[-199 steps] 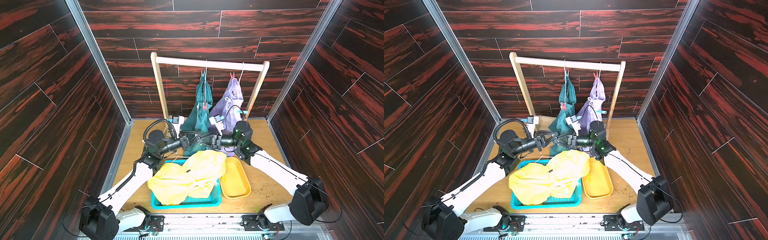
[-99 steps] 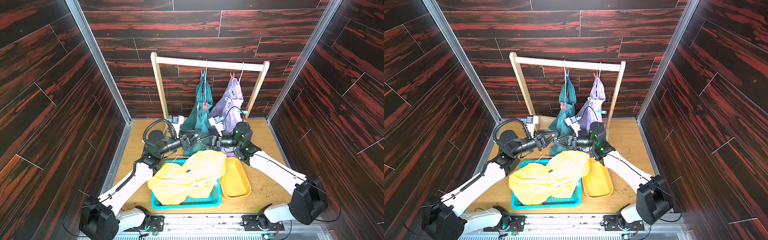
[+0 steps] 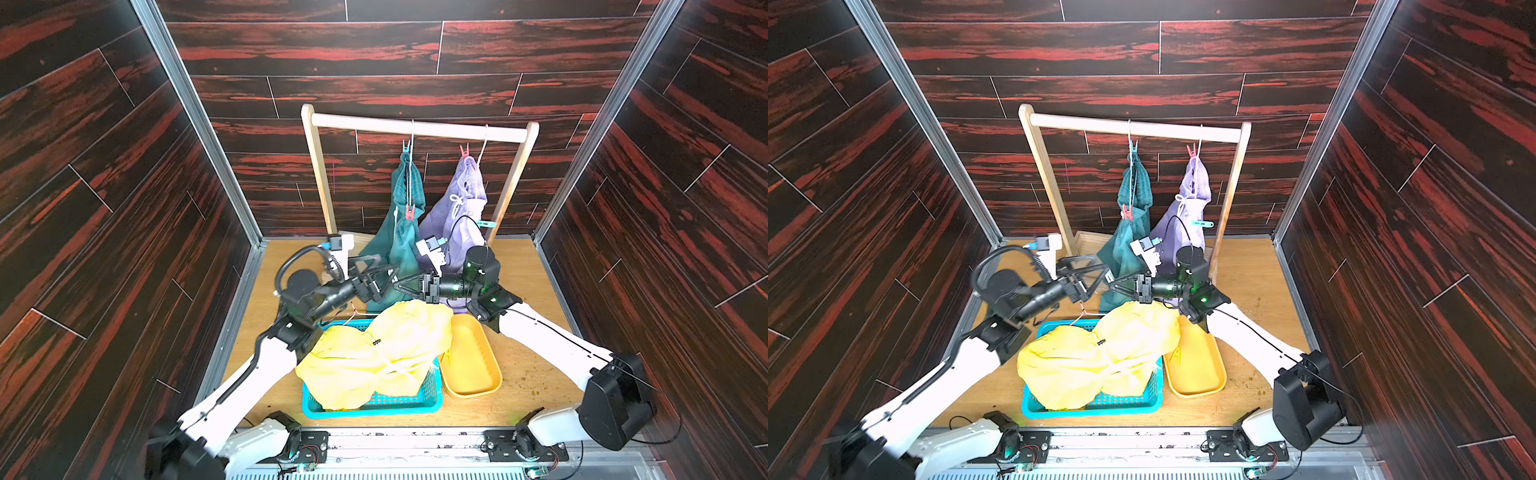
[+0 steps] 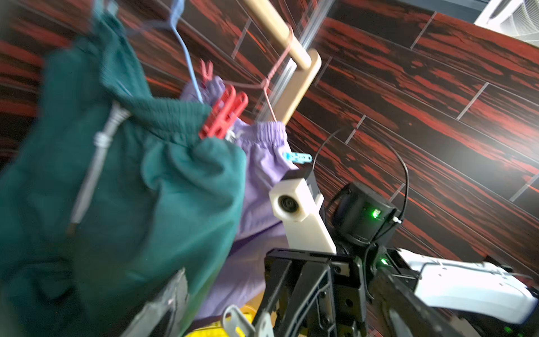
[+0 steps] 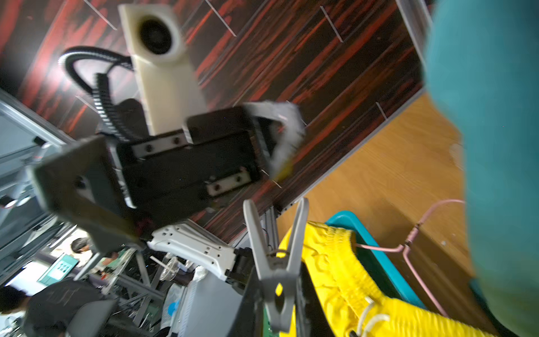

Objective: Remove the clothespins securing shorts to the hanger
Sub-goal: Place the clothespin in the storage box.

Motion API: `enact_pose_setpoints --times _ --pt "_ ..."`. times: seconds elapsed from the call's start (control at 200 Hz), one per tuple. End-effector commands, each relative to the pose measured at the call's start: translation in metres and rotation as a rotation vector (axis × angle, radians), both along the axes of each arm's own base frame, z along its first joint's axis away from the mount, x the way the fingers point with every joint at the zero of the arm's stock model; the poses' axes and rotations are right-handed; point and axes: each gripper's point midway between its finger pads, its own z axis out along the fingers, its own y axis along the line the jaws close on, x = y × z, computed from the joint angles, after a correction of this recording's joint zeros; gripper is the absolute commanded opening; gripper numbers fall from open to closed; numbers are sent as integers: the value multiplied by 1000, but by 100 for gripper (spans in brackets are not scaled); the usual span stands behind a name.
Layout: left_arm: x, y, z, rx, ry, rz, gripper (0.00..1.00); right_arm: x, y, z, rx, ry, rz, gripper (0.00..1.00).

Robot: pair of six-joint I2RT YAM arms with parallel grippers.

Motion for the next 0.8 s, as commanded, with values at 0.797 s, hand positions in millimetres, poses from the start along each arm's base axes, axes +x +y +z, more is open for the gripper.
enact_pose_setpoints --times 0.797 --pt "-22 89 -70 201 165 423 100 -21 -139 -78 -502 -116 -740 4"
